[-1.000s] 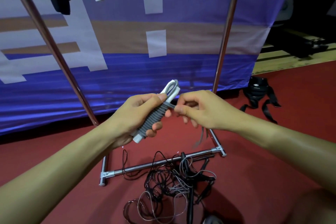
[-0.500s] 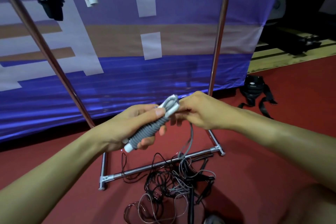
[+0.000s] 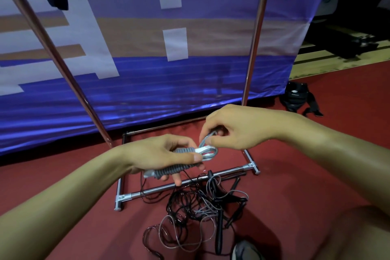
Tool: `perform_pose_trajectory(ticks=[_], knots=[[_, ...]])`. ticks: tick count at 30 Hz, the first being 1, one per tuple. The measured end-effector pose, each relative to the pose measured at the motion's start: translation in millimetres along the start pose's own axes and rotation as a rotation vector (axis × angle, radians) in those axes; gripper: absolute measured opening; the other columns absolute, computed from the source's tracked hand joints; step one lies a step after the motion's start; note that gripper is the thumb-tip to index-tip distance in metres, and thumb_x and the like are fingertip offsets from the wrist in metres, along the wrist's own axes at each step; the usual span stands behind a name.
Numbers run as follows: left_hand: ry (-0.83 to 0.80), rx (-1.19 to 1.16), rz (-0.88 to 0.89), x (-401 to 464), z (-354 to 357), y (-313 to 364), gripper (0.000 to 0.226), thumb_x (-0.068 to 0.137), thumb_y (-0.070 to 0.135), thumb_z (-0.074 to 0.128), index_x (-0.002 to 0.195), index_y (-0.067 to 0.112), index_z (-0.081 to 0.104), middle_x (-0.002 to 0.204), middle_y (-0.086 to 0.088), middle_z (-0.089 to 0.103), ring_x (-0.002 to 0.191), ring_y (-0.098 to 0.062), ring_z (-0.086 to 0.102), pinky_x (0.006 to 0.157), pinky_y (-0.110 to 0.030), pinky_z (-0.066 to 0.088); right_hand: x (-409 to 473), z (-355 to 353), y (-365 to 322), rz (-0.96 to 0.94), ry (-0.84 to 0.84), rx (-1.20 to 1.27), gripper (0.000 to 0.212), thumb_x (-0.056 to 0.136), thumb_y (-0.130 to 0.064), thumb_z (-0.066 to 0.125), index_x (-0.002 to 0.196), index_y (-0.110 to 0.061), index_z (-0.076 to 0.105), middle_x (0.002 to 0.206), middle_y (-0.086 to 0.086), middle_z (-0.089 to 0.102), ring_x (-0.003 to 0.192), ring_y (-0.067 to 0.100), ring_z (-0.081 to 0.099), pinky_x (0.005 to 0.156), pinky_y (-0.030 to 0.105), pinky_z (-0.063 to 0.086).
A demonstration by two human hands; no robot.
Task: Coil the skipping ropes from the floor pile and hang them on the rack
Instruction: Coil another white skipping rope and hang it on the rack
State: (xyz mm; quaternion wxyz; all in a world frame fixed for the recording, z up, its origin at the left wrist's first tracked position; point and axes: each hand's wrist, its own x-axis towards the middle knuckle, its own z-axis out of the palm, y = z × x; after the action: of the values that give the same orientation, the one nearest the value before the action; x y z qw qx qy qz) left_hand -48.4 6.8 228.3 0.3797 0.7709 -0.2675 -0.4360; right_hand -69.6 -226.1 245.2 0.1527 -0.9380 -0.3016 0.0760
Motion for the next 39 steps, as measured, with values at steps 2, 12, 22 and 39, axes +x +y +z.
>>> perform_pose_trajectory(ticks=[2, 12, 22, 39], knots=[[0.026, 0.007, 0.01, 3.8, 2.6, -2.2, 0.029, 0.1, 0.036, 0.063, 0.115, 0.012, 0.06, 0.117, 0.004, 0.076, 0.074, -0.027, 0.073, 0.046, -0.023, 0.045, 0.2, 1.4, 0.8, 0.023, 0.001, -0.005, 0.016, 0.099, -0.035, 0.061, 0.104, -0.034, 0.076, 0.089, -0.016, 0.068, 0.081, 0.004, 0.061, 0.076, 0.022, 0.047], [0.092, -0.354, 0.097, 13.6, 5.7, 9.5, 0.04, 0.101, 0.042, 0.049, 0.131, 0.015, 0.051, 0.099, -0.01, 0.07, 0.062, -0.028, 0.068, 0.058, -0.042, 0.063, 0.3, -5.8, -22.5, -0.023, 0.333, -0.474, 0.023, 0.104, -0.039, 0.051, 0.11, -0.027, 0.07, 0.098, -0.004, 0.065, 0.094, 0.028, 0.067, 0.072, 0.045, 0.056], [0.537, -0.551, 0.259, 22.4, -6.7, 45.5, 0.051, 0.105, 0.053, 0.041, 0.108, 0.005, 0.059, 0.074, -0.007, 0.068, 0.05, -0.025, 0.067, 0.045, -0.028, 0.053, 3.6, -22.5, -17.8, 0.082, 0.64, -0.194, 0.009, 0.099, -0.028, 0.06, 0.103, -0.02, 0.06, 0.088, -0.003, 0.063, 0.084, 0.031, 0.064, 0.071, 0.047, 0.053], [0.473, -0.631, 0.33, 48.7, -35.1, 0.2, 0.041, 0.1, 0.048, 0.054, 0.101, 0.008, 0.058, 0.074, -0.012, 0.062, 0.039, -0.022, 0.049, 0.041, -0.023, 0.04, 48.8, -3.7, 26.3, 0.13, 0.371, 0.195, 0.018, 0.102, -0.021, 0.061, 0.085, -0.022, 0.067, 0.074, -0.011, 0.064, 0.07, 0.001, 0.065, 0.065, 0.01, 0.041]])
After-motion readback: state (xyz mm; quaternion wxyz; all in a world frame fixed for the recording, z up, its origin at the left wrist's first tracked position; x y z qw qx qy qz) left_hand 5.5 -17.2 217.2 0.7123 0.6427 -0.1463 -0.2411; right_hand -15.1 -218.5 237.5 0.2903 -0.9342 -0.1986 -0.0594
